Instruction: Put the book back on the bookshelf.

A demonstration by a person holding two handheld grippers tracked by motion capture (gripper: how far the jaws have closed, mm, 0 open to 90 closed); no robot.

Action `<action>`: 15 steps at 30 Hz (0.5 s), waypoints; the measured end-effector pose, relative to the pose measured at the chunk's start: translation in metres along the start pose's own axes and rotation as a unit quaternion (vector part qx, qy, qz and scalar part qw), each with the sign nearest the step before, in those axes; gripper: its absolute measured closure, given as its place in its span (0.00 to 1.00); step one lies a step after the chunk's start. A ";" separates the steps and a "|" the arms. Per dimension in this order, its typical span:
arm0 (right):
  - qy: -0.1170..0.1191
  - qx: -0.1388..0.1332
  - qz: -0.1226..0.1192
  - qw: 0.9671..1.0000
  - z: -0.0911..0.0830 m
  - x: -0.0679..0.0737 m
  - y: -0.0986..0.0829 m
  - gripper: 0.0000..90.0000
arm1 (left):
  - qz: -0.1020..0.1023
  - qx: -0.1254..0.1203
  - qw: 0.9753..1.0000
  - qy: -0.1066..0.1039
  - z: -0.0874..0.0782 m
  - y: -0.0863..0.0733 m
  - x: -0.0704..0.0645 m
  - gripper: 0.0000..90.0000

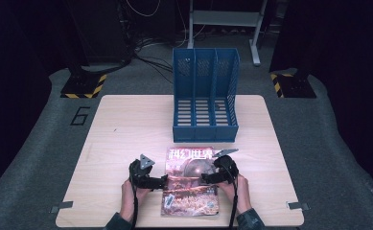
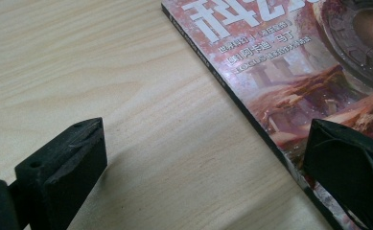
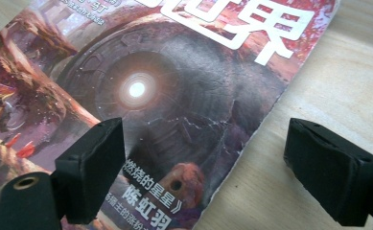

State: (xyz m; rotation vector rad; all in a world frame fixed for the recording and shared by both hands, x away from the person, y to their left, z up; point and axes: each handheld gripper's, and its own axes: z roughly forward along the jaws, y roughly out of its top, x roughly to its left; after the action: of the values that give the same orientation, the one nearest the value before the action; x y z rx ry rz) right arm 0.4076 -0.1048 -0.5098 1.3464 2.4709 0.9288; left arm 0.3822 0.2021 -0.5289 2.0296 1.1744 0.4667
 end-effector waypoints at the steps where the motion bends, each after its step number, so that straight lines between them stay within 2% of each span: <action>1: 0.001 0.005 -0.002 1.000 0.001 0.001 0.002 0.16 | -0.004 0.000 1.000 -0.003 0.000 0.000 0.001 0.01; 5: 0.002 0.011 -0.004 1.000 0.002 0.002 0.004 0.17 | 0.000 0.001 1.000 0.000 0.000 0.000 0.002 0.01; 6: 0.004 0.014 -0.005 1.000 0.002 0.002 0.006 0.17 | -0.007 0.002 1.000 0.003 -0.001 0.000 0.002 0.01; 9: 0.000 0.016 -0.002 1.000 0.002 0.003 0.007 0.18 | -0.010 0.002 1.000 0.008 -0.001 -0.002 0.005 0.02; 10: 0.002 0.022 -0.003 1.000 0.002 0.002 0.008 0.19 | 0.000 0.009 1.000 0.010 -0.002 -0.002 0.006 0.02; 11: 0.000 0.025 0.000 1.000 0.002 0.002 0.009 0.19 | -0.007 0.004 1.000 0.010 -0.001 -0.003 0.006 0.02; 13: 0.003 0.029 0.003 1.000 0.002 0.002 0.010 0.19 | -0.007 0.004 1.000 0.010 -0.001 -0.002 0.006 0.01; 14: 0.007 0.038 0.006 0.999 0.002 0.003 0.012 0.20 | 0.005 0.015 1.000 0.007 -0.002 -0.002 0.007 0.01; 15: 0.007 0.038 0.006 0.999 0.002 0.003 0.012 0.20 | -0.005 0.006 1.000 0.009 -0.001 -0.002 0.005 0.01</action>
State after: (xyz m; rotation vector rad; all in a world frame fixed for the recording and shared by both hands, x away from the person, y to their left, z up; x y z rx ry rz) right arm 0.4149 -0.0969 -0.5040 1.3853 2.5347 0.8580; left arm 0.3831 0.2072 -0.5303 2.0327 1.2009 0.4745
